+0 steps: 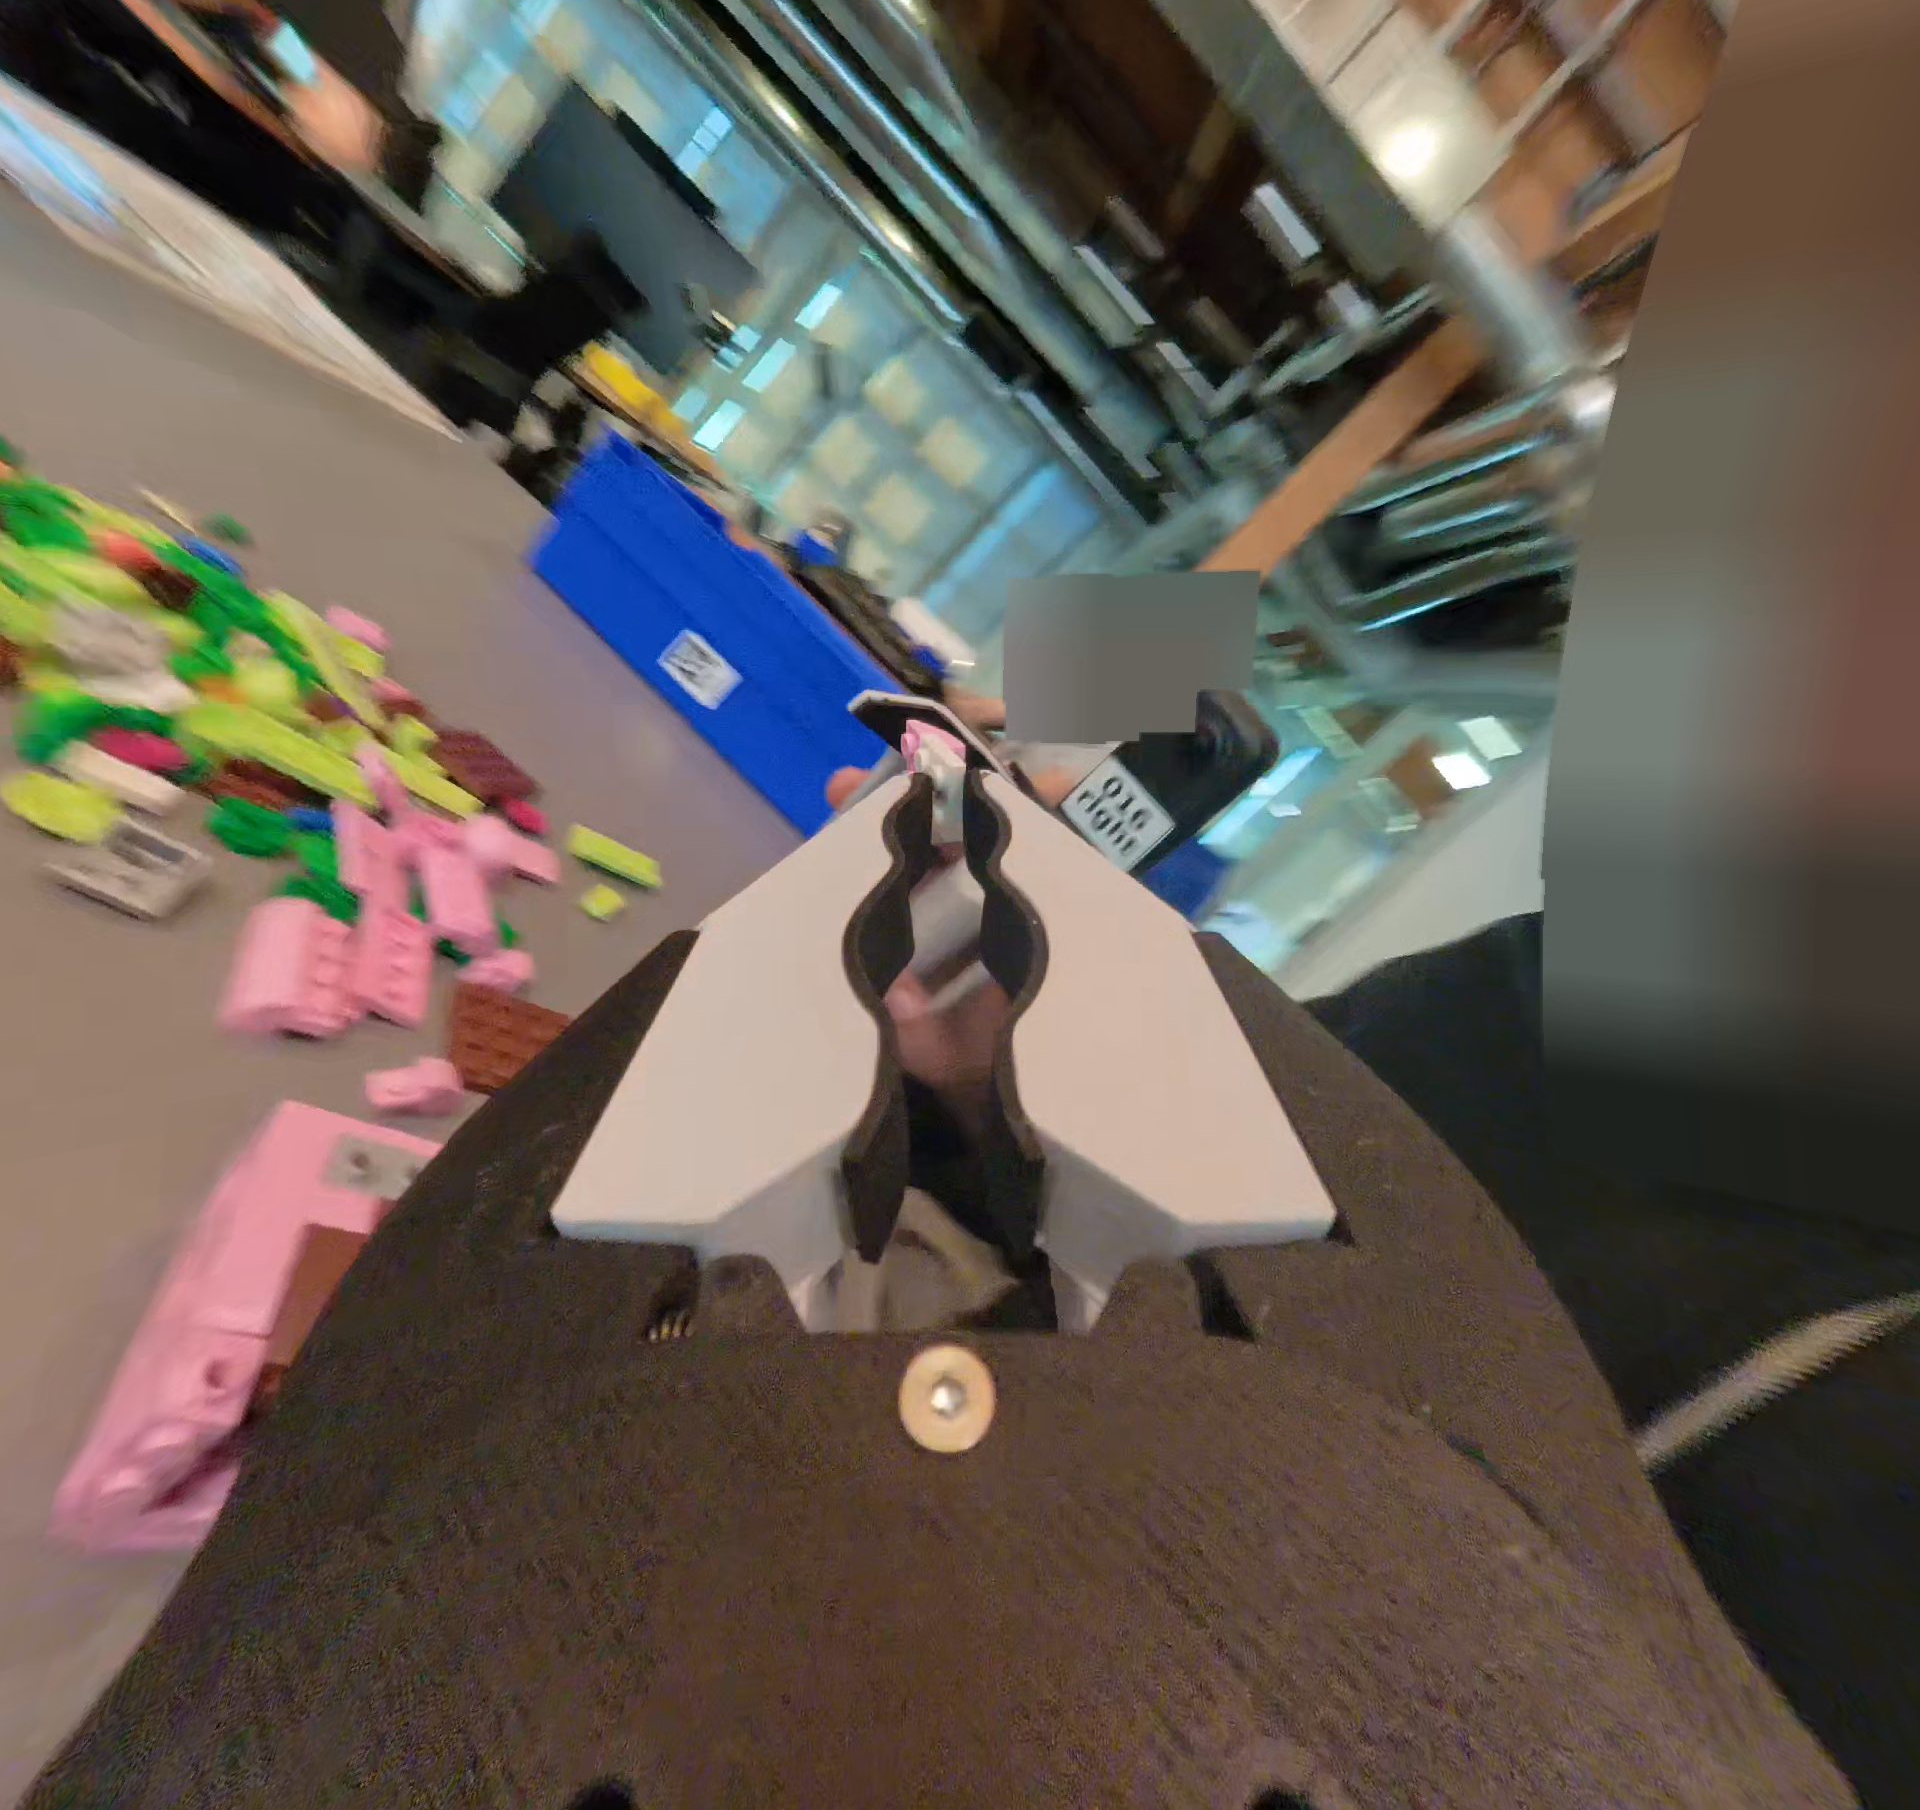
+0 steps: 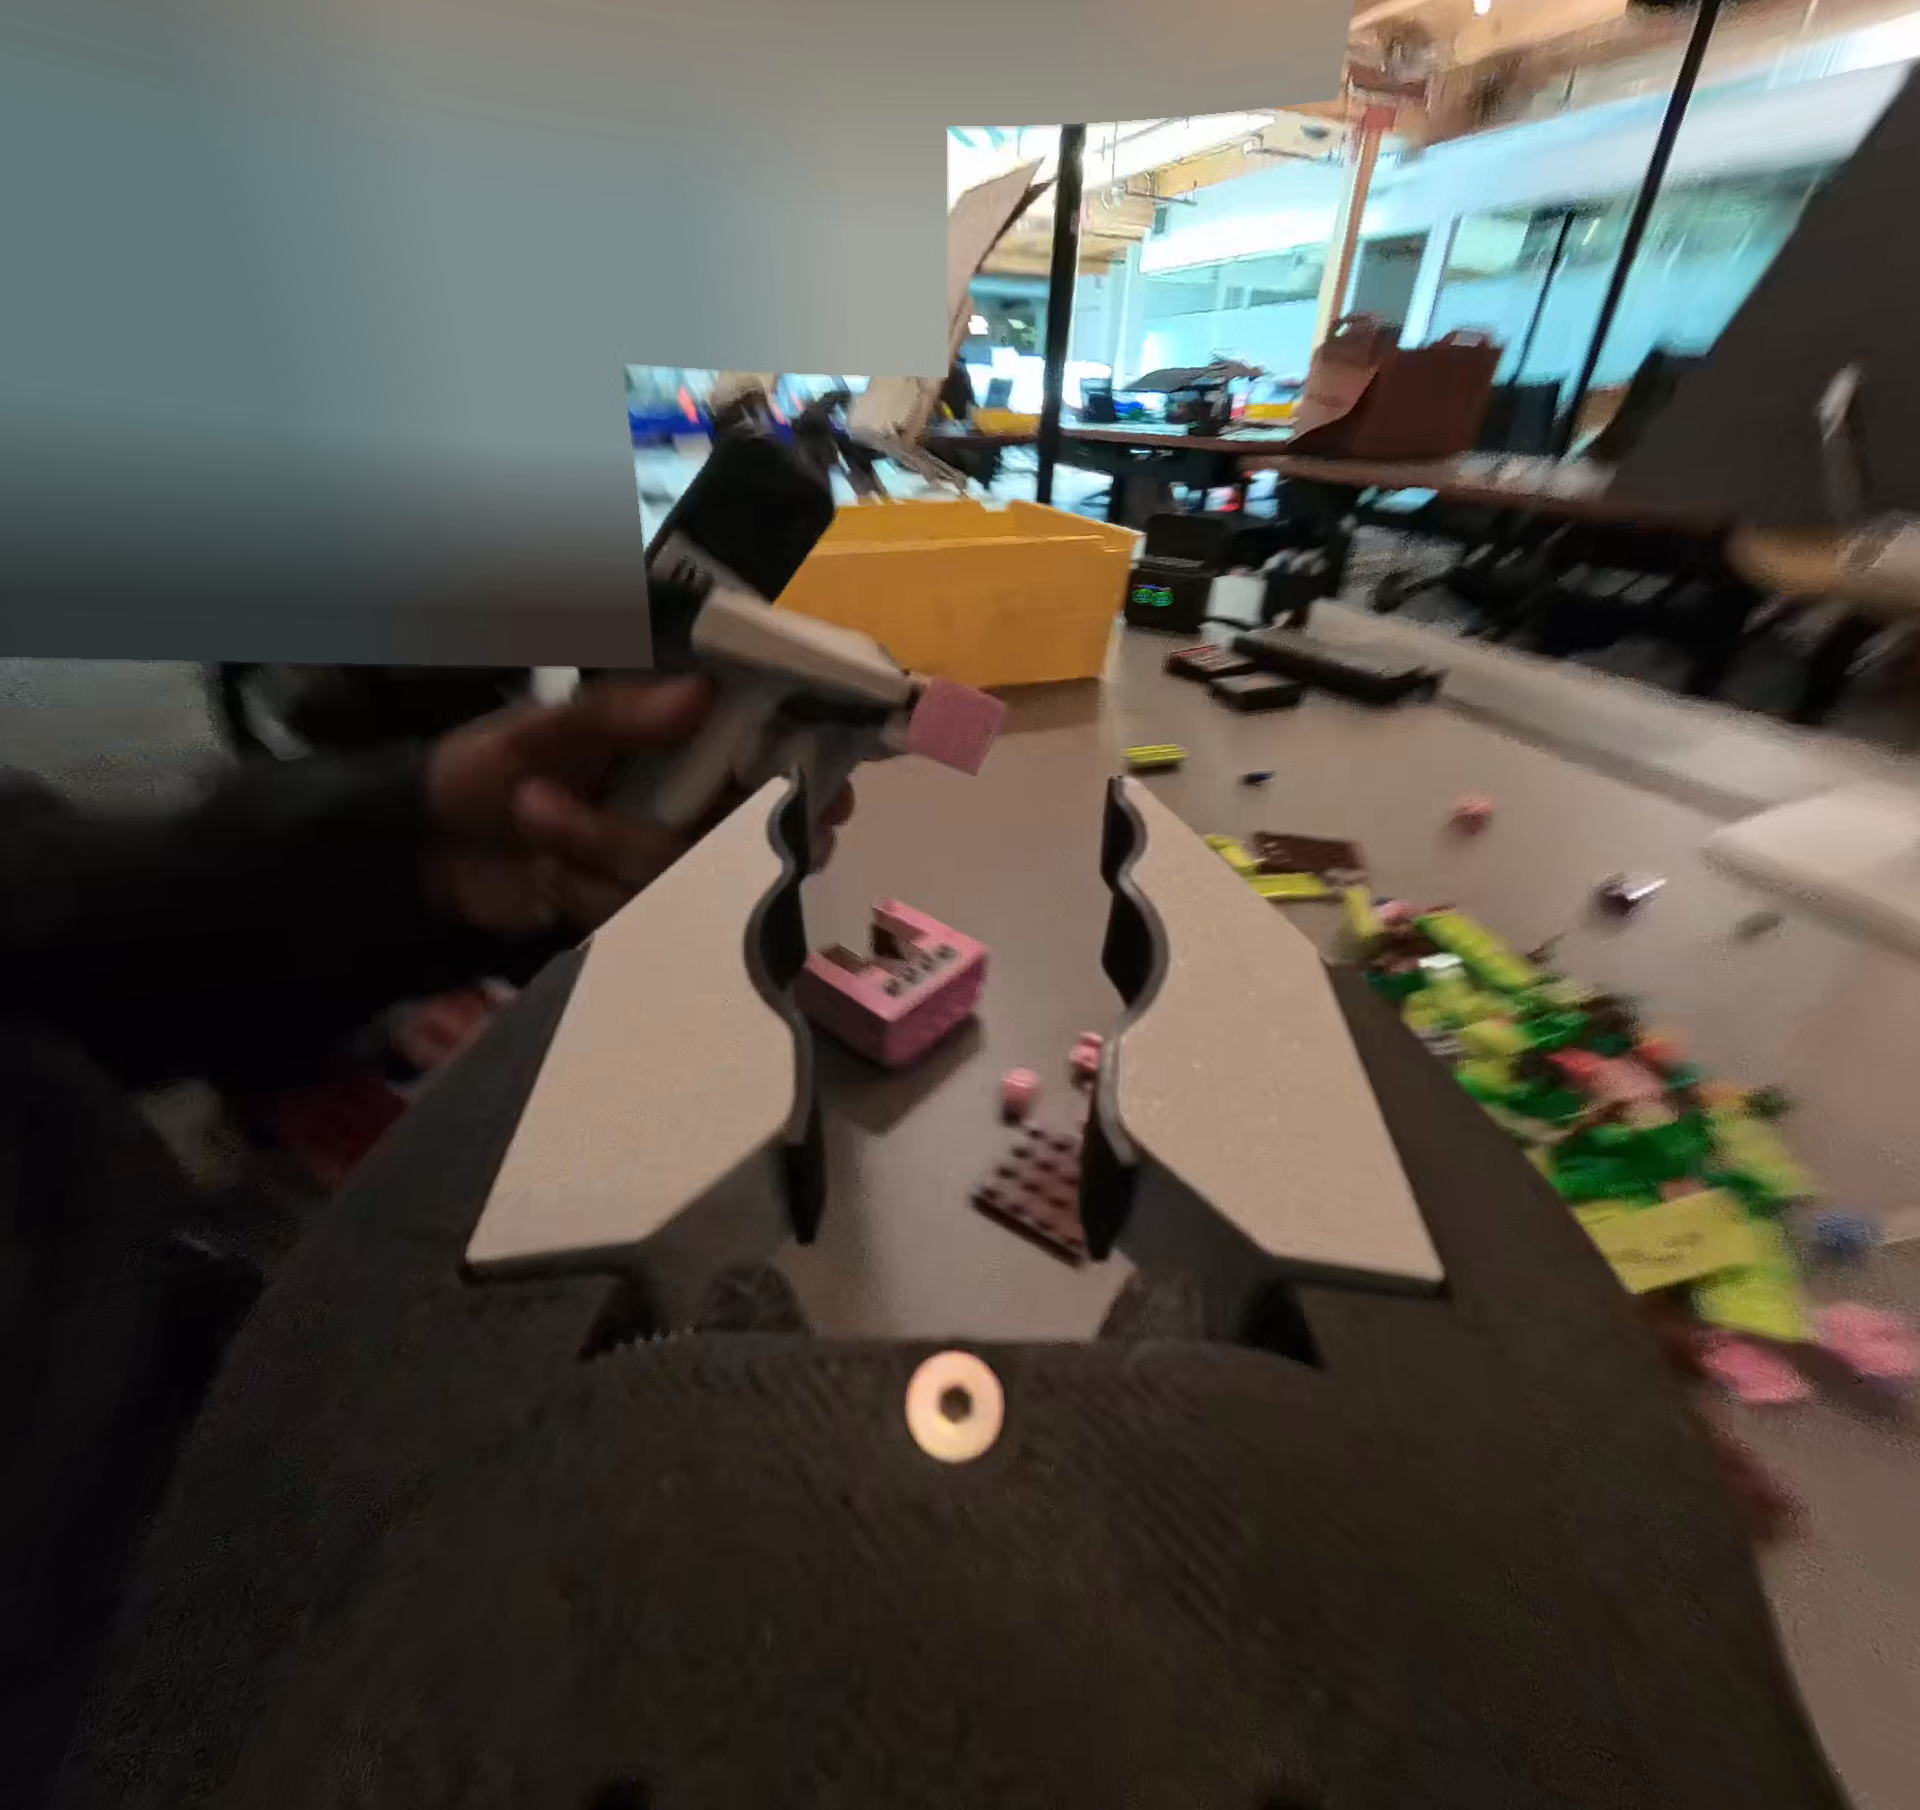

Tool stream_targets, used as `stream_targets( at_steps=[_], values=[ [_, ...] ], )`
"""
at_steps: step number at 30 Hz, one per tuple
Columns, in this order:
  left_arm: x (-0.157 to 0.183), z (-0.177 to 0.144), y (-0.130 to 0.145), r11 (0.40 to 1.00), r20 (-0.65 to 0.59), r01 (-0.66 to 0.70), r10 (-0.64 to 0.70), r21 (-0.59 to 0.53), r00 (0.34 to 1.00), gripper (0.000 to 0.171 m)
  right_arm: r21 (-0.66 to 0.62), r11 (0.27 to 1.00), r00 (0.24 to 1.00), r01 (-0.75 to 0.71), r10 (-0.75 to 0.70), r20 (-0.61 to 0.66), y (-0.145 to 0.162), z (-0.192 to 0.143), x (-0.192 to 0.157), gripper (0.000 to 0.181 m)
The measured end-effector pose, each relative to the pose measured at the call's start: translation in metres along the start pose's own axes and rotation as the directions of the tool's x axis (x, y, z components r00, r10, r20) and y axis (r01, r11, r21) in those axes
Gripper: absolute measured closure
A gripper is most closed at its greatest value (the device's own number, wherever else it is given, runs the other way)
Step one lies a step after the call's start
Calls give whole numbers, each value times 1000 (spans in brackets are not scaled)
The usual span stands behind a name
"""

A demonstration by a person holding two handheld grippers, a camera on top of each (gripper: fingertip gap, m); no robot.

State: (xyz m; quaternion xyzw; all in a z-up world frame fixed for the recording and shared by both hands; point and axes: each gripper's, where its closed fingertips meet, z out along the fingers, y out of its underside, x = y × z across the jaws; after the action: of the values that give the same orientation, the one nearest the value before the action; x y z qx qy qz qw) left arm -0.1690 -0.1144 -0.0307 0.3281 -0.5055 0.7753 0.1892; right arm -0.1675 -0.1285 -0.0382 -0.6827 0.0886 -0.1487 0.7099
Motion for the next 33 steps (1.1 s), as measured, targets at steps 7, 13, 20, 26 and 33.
stream_targets(
  at_steps=[7,13,20,26,33],
  values=[
    [-5,3,33,964,-80,187,-205,-188,975,170,-126,863,869,490,-495,-12,16,-4,-19,142],
    [-2,3,46,950,-49,109,-128,-291,991,171,-165,800,816,577,-572,82,20,-7,-29,167],
    [-3,0,54,922,11,-16,22,-386,1000,170,-305,627,685,717,-714,141,37,-7,-25,168],
    [-11,1,57,893,98,-119,178,-434,979,170,-339,548,617,765,-774,139,42,-2,-24,162],
    [-15,1,52,897,138,-147,223,-417,965,170,-393,496,578,774,-807,121,43,1,-18,168]
  ],
)
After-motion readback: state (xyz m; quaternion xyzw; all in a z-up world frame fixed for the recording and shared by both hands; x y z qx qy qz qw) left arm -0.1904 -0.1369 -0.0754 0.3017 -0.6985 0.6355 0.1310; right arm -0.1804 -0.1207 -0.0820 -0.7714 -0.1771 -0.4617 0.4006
